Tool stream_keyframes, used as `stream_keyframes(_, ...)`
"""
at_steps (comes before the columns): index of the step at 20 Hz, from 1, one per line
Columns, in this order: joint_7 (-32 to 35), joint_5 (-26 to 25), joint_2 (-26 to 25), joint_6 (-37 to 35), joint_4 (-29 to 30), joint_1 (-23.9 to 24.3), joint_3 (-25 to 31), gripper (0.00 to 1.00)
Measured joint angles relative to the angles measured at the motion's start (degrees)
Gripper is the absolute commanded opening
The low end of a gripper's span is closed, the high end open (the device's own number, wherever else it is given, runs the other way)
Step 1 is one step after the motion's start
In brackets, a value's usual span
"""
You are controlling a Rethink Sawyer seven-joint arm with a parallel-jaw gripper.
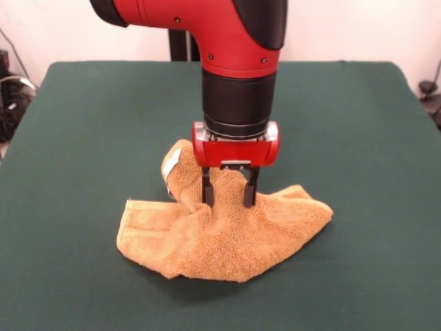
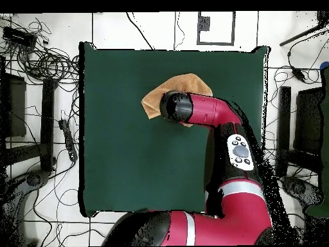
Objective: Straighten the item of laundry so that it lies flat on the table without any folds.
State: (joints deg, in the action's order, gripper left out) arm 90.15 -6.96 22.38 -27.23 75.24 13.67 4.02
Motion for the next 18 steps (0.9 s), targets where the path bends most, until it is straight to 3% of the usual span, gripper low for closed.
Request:
stream_keyframes(2,0.0,0.0,0.0,0.0,0.0,-0.1,-0.1,1.00)
stream_keyframes(3,0.0,0.0,0.0,0.0,0.0,-0.1,-0.1,0.00)
stream_keyframes(18,0.0,0.0,-0.3,0.0,0.0,-0.4,-0.3,0.00)
